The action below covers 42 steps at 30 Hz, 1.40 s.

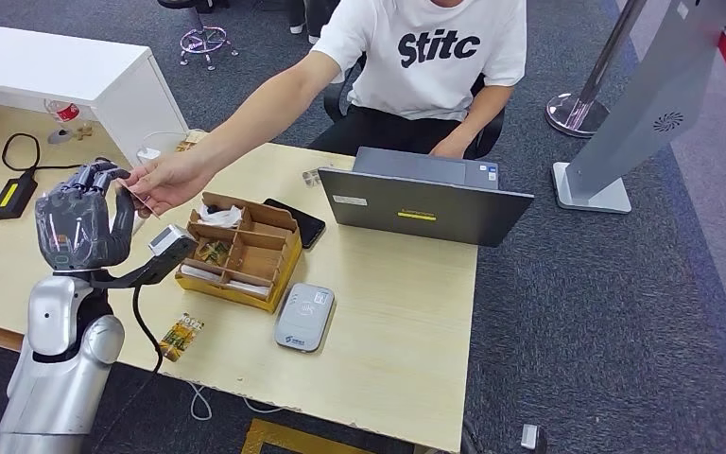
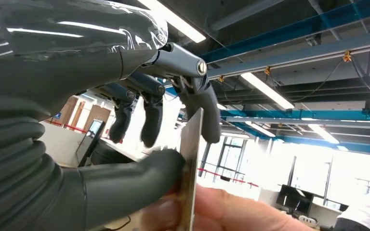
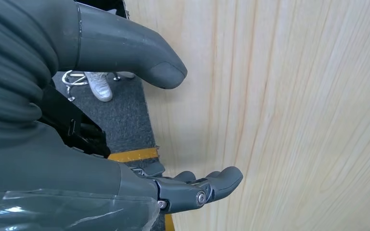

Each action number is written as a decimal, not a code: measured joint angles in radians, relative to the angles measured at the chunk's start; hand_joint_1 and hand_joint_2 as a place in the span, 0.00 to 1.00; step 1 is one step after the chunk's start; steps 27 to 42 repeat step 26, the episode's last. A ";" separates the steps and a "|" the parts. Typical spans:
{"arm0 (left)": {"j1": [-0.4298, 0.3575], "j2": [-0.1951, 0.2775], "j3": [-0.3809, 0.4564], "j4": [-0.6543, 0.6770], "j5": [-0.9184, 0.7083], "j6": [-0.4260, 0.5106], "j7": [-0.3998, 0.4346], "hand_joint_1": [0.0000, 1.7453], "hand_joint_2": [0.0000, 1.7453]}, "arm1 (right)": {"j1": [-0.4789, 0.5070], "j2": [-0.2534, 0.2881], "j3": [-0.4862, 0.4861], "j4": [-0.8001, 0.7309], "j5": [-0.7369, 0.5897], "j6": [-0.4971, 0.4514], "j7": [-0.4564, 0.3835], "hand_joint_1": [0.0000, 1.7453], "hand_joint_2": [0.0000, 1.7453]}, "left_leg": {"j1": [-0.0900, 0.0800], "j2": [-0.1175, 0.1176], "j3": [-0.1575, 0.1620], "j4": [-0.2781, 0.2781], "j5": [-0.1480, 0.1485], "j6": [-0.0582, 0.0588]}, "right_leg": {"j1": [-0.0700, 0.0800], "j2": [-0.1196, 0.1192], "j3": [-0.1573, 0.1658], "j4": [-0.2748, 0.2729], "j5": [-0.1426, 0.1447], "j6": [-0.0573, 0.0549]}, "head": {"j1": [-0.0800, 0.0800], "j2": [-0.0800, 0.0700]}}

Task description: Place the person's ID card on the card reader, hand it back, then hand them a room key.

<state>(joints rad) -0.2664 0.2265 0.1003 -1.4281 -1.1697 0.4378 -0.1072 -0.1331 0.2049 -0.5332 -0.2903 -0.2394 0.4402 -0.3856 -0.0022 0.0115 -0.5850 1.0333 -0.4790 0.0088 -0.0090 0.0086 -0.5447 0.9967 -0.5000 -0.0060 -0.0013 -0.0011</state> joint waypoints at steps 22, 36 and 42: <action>0.318 -0.232 0.142 -0.373 0.819 0.240 -0.532 0.00 1.00 | 0.023 -0.003 -0.006 0.005 -0.083 -0.034 -0.028 0.00 1.00 | -0.002 0.000 -0.001 0.000 -0.002 0.002 | 0.000 0.001 0.001 -0.002 -0.001 0.002 | 0.000 0.000; 0.425 -0.333 0.302 -0.476 1.141 0.111 -0.587 0.00 1.00 | 0.058 -0.025 -0.008 0.011 -0.092 -0.131 -0.061 0.00 1.00 | -0.003 -0.001 -0.001 0.000 -0.005 0.004 | -0.001 -0.001 0.001 -0.002 -0.004 0.005 | 0.000 0.000; 0.425 -0.333 0.302 -0.476 1.141 0.111 -0.587 0.00 1.00 | 0.058 -0.025 -0.008 0.011 -0.092 -0.131 -0.061 0.00 1.00 | -0.003 -0.001 -0.001 0.000 -0.005 0.004 | -0.001 -0.001 0.001 -0.002 -0.004 0.005 | 0.000 0.000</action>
